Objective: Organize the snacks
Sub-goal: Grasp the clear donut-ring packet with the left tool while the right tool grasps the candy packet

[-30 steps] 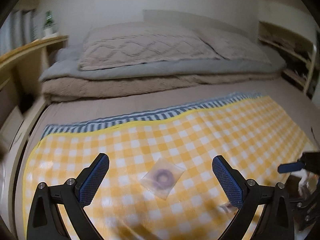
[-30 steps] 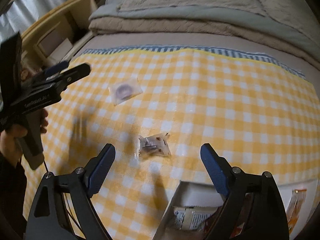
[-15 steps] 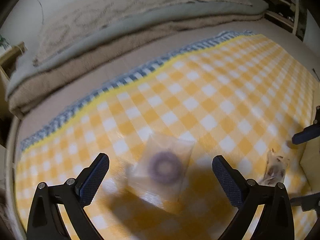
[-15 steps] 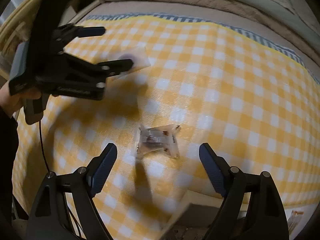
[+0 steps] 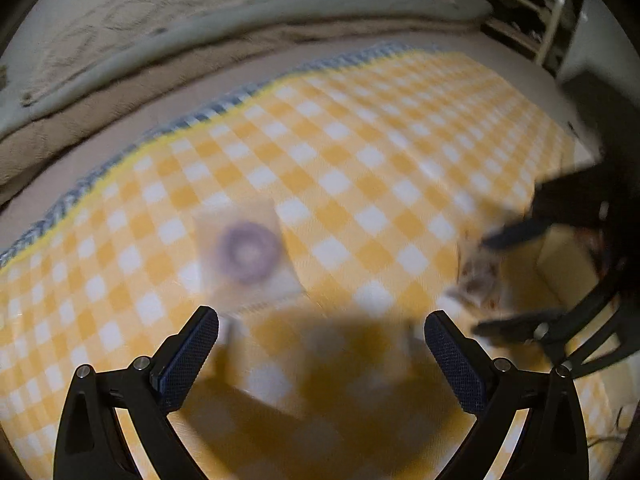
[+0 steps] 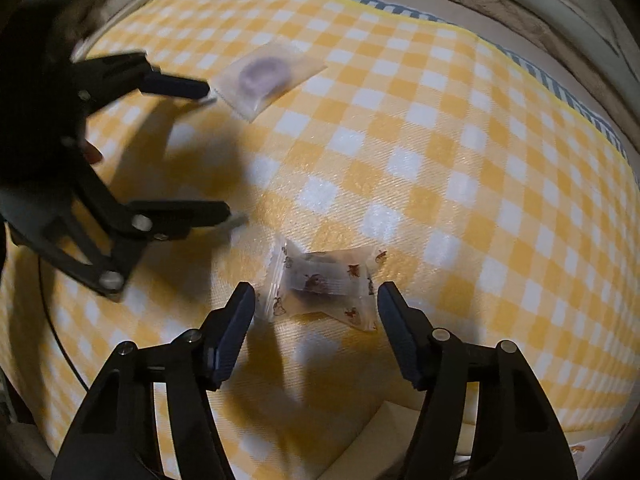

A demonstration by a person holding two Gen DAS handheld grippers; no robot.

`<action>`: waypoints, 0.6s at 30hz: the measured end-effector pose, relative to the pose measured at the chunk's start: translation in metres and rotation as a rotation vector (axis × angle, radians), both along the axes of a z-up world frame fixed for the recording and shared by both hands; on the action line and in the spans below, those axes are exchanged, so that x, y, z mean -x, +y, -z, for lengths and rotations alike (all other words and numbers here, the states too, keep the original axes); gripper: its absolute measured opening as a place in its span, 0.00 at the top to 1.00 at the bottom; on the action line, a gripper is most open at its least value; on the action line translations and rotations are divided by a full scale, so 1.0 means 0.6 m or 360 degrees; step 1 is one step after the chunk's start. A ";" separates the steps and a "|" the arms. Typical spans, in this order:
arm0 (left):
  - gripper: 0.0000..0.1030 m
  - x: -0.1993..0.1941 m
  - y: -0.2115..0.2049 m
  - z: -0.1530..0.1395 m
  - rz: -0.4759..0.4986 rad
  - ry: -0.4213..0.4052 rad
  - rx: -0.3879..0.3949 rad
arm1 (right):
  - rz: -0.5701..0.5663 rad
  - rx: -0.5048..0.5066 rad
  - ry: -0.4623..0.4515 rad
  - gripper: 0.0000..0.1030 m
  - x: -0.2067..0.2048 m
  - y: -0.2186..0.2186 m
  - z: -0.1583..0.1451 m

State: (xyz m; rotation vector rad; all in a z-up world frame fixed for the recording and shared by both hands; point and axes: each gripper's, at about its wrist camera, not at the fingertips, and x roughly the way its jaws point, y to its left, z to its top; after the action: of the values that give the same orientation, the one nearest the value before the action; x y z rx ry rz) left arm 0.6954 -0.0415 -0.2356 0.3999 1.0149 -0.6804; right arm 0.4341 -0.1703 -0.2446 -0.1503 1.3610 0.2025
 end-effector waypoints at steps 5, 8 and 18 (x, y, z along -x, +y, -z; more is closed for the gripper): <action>0.00 -0.035 0.008 -0.034 -0.0183 -0.0042 0.0059 | 0.0062 -0.0002 -0.0013 0.46 -0.007 0.012 0.012; 0.00 -0.044 -0.005 -0.043 -0.0217 -0.0063 0.0078 | 0.0058 0.0002 -0.0034 0.53 -0.010 0.027 0.017; 0.07 -0.075 -0.047 0.010 -0.0457 -0.0009 -0.0088 | 0.0087 -0.0056 -0.0084 0.67 0.012 0.002 0.004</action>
State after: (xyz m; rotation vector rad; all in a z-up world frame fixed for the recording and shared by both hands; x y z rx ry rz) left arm 0.7402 -0.0695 -0.2414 0.2962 1.0622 -0.3939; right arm 0.4266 -0.1694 -0.2469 -0.0884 1.3067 0.1757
